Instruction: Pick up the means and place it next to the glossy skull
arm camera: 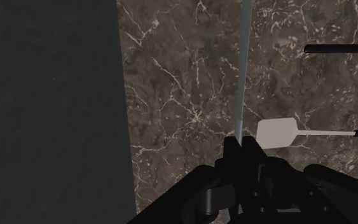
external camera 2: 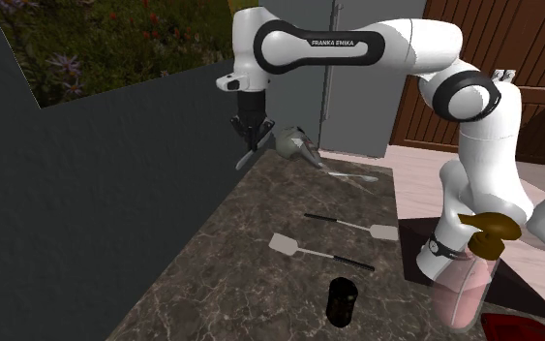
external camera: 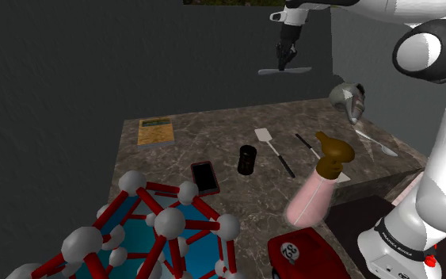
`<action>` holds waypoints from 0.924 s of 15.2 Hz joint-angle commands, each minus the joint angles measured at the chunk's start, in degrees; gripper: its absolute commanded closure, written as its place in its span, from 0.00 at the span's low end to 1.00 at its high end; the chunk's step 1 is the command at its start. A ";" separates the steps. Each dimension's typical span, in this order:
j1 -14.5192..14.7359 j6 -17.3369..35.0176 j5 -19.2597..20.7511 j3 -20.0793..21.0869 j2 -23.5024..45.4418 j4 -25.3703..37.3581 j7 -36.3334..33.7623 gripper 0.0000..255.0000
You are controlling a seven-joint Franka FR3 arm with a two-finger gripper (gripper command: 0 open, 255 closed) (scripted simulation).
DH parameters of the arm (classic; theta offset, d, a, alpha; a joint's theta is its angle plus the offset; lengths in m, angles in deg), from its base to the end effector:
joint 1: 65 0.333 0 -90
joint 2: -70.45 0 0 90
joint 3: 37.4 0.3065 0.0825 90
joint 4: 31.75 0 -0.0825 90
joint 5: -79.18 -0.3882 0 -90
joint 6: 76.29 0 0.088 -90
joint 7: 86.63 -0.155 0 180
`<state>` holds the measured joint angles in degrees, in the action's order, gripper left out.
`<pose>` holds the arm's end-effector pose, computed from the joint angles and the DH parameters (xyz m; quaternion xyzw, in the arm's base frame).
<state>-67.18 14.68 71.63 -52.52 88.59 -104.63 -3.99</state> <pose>0.6326 -0.1509 0.5248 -0.8384 -0.5444 -0.0223 0.0128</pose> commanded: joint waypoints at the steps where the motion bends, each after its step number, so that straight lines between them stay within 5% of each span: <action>1: -1.49 0.14 -0.05 -0.79 -0.97 -1.25 2.44 1.00; 14: -12.72 -1.22 -1.89 -6.22 -0.08 -0.39 18.72 1.00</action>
<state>-79.02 13.44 69.94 -58.37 88.24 -105.15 13.43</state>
